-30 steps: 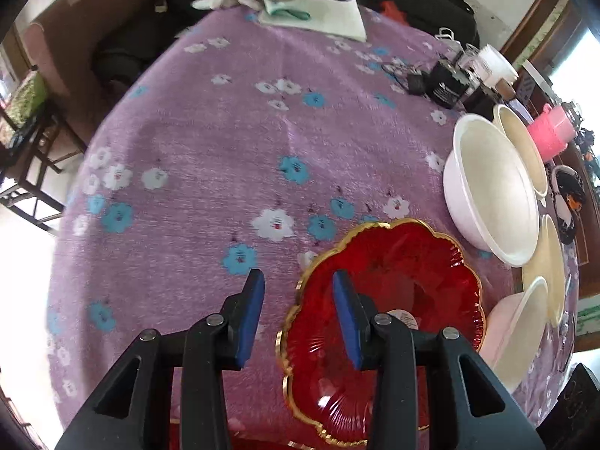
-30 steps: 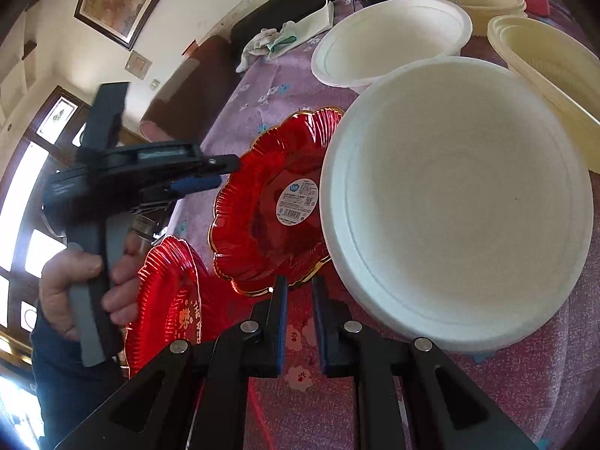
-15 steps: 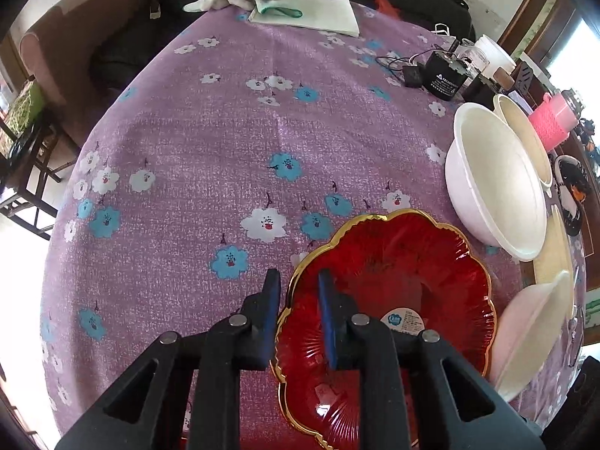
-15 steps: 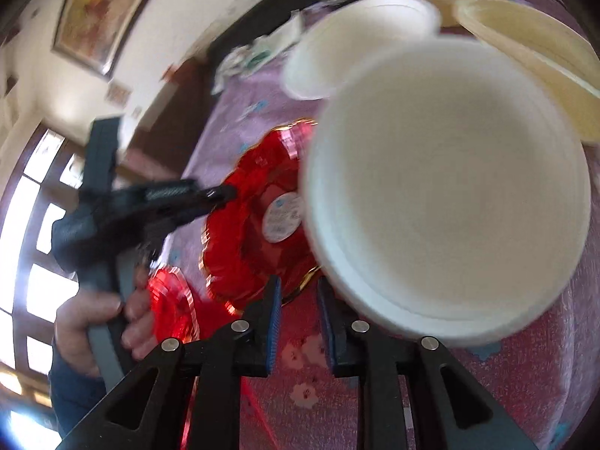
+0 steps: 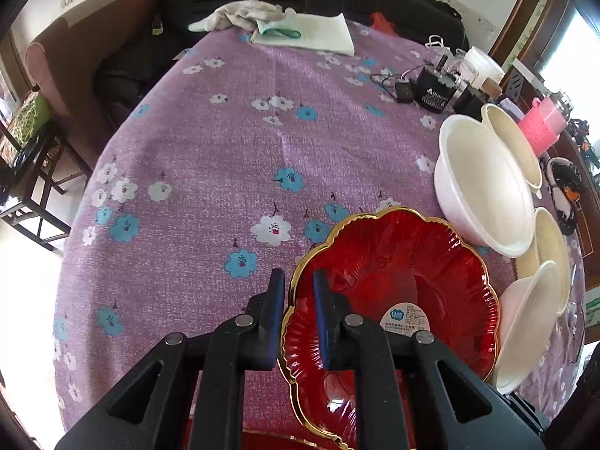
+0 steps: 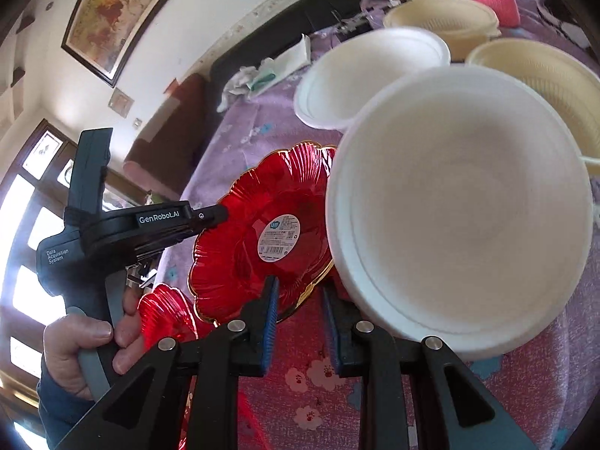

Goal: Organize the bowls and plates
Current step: 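Lower the gold-rimmed plate onto the 'THE WEDDING' plate and open the left tool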

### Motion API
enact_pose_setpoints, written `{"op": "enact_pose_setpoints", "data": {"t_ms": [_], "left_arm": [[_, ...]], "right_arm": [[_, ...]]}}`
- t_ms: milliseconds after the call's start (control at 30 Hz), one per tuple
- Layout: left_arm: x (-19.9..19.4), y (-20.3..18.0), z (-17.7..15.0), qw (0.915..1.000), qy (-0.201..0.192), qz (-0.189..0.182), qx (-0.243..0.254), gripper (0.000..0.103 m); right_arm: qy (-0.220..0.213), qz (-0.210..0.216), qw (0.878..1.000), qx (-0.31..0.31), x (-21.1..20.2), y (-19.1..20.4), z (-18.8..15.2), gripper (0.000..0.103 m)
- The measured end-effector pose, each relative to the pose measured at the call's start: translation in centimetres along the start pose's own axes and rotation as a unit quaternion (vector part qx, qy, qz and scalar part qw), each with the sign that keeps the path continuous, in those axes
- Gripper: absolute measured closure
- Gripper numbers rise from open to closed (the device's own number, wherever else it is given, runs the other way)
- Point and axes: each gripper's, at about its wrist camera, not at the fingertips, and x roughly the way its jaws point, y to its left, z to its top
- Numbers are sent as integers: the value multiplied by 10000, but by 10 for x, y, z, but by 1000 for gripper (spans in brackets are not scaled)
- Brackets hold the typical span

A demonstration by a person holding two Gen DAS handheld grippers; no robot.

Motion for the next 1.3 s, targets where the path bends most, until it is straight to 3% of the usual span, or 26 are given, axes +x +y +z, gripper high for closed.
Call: {"op": "enact_pose_setpoints", "data": {"t_ms": [500,933,1300], "left_arm": [[-71,19,-39,9976,-660,-194,-120,89],[-121,58,-102,9927,-1111,-193,-428,88],[-126,110,-172,9906,-931,-145,-992,88]], "right_arm": [[-282,314,9975,-563,-36,25,-7,78],[-35,598,9917,-1136,-39,55,-31,78],[469,753,9813,-1709,-16,87,-67,78]]}}
